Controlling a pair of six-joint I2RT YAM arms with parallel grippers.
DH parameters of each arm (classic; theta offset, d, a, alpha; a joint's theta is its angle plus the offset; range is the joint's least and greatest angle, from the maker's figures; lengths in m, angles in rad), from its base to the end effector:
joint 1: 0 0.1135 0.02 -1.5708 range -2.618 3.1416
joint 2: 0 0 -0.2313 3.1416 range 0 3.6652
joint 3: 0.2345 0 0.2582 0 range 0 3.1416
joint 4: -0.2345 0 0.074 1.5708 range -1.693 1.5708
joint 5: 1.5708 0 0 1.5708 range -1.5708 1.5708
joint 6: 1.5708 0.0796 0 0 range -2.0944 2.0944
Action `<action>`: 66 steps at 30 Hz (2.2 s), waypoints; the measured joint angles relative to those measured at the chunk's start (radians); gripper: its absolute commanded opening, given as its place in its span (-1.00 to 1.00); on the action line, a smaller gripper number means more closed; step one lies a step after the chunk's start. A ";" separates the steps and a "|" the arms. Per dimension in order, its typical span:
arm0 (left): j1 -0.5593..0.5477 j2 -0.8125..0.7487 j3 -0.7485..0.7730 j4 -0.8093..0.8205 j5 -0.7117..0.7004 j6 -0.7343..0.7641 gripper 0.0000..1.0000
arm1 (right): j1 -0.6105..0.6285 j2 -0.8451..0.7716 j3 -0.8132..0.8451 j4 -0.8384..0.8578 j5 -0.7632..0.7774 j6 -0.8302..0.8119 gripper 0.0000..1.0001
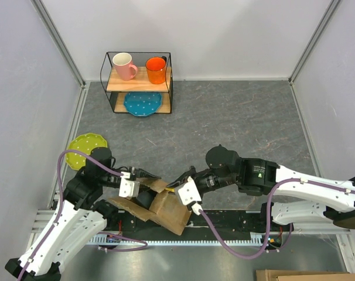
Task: Unpack the express box
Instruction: Cut the express box at the center of the board.
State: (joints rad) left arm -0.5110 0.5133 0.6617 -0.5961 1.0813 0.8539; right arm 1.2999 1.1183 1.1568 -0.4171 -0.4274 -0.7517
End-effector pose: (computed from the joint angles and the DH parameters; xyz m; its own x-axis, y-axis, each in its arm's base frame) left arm 0.1039 -0.1388 0.2753 0.4484 0.1550 -0.8803 0.8917 -0.1458 0.4285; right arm 0.0494 0.3013 0.3370 0.5969 -0.1731 -0.7834 -0.7834 -0.3364 -0.5226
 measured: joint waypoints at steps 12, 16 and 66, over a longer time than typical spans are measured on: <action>-0.002 0.001 0.008 0.066 -0.033 -0.073 -0.96 | 0.000 -0.079 -0.059 0.064 0.062 0.060 -1.00; -0.010 0.042 0.085 0.076 -0.125 -0.088 -0.96 | -0.011 -0.150 -0.103 0.121 0.111 0.108 -1.00; -0.233 0.678 0.699 -0.396 -1.323 -0.699 -0.67 | -0.104 0.082 -0.620 0.832 0.706 1.072 -0.99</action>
State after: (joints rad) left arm -0.7444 1.1912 1.3609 -0.9924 -0.2413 0.1551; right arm 1.1957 1.2003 0.5369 0.4145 0.2787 0.3199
